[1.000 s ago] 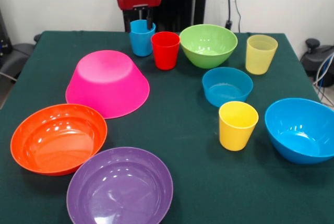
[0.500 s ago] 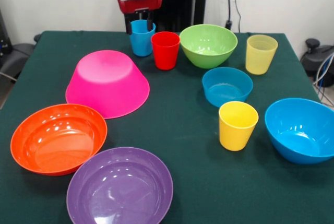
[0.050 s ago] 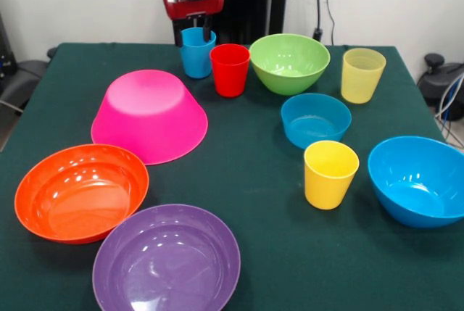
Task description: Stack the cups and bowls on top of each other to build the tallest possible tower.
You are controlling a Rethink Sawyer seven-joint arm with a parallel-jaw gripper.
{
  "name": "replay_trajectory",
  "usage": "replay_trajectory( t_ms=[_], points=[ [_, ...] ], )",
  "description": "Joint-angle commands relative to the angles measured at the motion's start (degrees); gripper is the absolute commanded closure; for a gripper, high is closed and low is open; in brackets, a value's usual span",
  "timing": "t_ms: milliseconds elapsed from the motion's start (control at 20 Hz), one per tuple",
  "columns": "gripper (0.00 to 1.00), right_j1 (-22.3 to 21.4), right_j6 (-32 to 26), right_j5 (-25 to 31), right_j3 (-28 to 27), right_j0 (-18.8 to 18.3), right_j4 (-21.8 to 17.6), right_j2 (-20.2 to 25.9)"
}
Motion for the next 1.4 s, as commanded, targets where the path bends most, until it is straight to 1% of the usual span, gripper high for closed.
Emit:
replay_trajectory(
  t_ms=[50, 300, 600, 850, 1050, 1400],
  points=[
    [0.00, 2.01, -6.23, 5.75, -2.35, 2.77, -4.45, -1.16],
    [0.00, 2.54, -6.76, 5.40, -2.28, 2.57, -6.31, -1.81],
    [0.00, 4.30, -6.68, 3.00, -3.10, 1.88, -9.41, -2.52],
    [0.00, 5.86, -5.07, 1.28, -4.36, 2.46, -9.97, -2.31],
    [0.00, 6.92, -4.10, 1.53, -5.40, 2.95, -9.34, -2.07],
    [0.00, 7.36, -2.09, 0.81, -6.20, 4.24, -8.90, -2.47]
  ],
)
